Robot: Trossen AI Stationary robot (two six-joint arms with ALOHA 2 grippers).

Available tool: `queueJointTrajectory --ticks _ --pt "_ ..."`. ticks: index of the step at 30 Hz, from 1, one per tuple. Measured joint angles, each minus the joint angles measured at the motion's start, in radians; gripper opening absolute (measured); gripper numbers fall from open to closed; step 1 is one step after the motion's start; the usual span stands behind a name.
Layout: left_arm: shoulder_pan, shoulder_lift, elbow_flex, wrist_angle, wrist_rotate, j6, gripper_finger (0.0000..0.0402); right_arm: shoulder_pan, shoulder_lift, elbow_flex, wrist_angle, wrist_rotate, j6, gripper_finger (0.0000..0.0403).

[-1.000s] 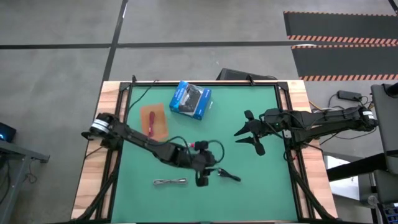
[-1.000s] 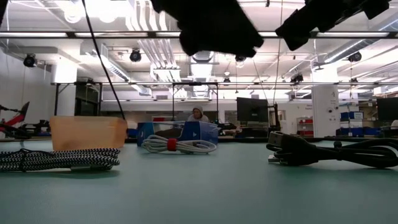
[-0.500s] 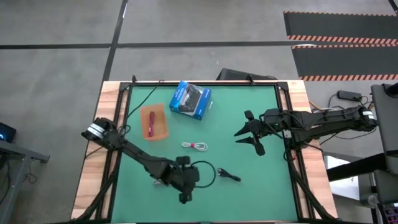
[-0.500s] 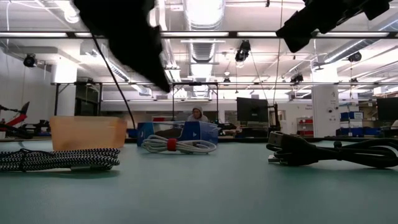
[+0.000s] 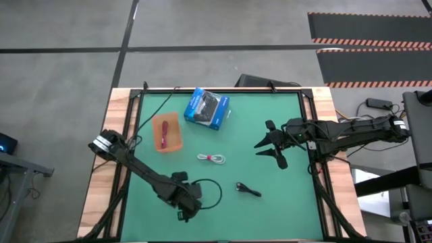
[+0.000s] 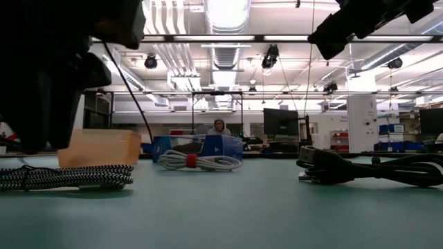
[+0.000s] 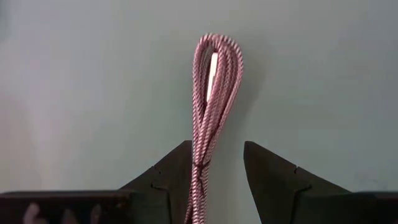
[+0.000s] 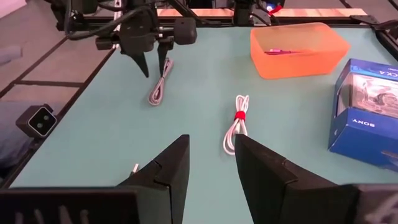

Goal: Pick and place USB-C Cables
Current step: Put the white and black charger cable into the orange bin

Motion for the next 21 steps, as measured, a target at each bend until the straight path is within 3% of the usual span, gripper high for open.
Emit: queueJointTrajectory --ticks 16,21 --pt "-0.003 0.0 -0.117 0.06 0.041 -0.027 0.013 0.0 0.0 0.0 -0.001 0.0 0.0 0.0118" --pt "-0.003 0.0 -0.12 0.062 0.041 -0.027 0.0106 0.0 0.0 0.0 -0.001 0.0 0.0 0.0118"
